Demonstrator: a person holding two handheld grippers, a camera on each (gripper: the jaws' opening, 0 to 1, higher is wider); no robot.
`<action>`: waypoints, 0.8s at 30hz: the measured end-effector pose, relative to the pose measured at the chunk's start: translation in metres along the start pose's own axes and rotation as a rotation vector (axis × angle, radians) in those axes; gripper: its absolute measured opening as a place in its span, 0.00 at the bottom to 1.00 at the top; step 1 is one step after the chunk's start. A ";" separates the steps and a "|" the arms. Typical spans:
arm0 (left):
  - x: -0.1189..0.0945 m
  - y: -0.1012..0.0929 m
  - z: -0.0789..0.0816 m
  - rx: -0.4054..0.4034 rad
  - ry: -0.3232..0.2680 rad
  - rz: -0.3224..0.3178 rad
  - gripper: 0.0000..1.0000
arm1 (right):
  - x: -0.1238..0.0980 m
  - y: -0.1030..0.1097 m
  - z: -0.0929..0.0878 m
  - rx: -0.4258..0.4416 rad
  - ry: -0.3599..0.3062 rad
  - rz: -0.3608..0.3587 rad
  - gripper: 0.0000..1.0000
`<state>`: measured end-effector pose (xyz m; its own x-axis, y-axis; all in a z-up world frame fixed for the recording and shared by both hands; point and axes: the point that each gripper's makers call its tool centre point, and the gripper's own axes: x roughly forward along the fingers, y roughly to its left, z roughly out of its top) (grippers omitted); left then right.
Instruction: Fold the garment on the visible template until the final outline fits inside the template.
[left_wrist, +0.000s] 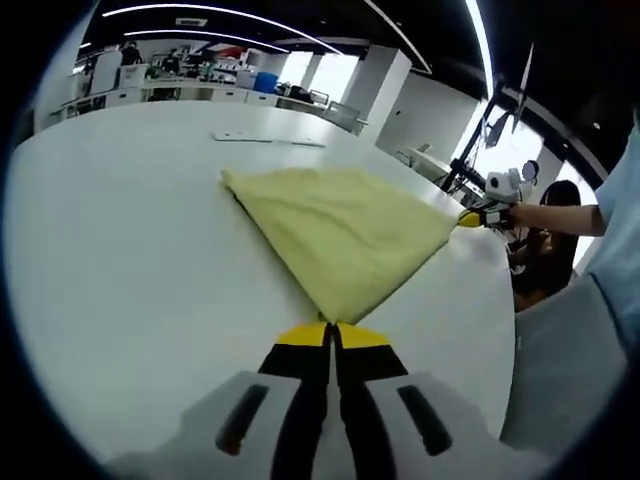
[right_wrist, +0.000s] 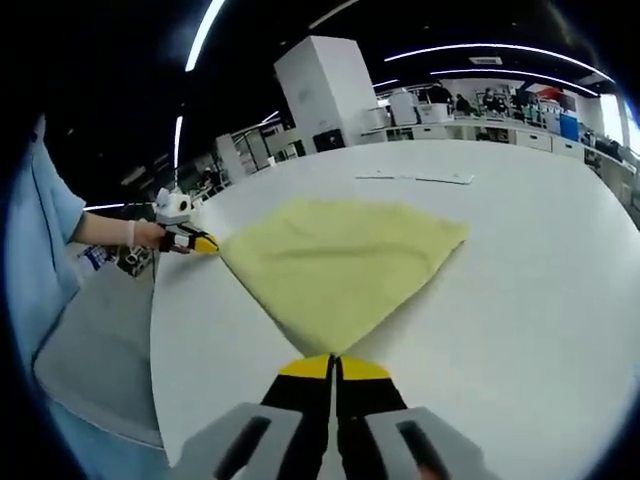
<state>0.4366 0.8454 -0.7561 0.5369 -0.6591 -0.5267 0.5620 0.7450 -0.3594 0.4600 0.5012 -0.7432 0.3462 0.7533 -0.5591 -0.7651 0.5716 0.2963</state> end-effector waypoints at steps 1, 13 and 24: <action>0.000 -0.002 -0.001 -0.009 0.002 -0.005 0.00 | -0.001 0.001 -0.002 -0.001 0.005 -0.001 0.00; -0.016 -0.034 -0.028 -0.062 0.002 -0.035 0.00 | -0.021 0.019 -0.025 0.057 0.003 0.003 0.00; -0.027 -0.049 -0.042 -0.093 -0.006 -0.038 0.00 | -0.032 0.035 -0.040 0.083 0.000 0.005 0.00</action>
<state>0.3684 0.8309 -0.7569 0.5204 -0.6873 -0.5067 0.5214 0.7257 -0.4489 0.4002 0.4845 -0.7459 0.3424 0.7561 -0.5577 -0.7190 0.5930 0.3625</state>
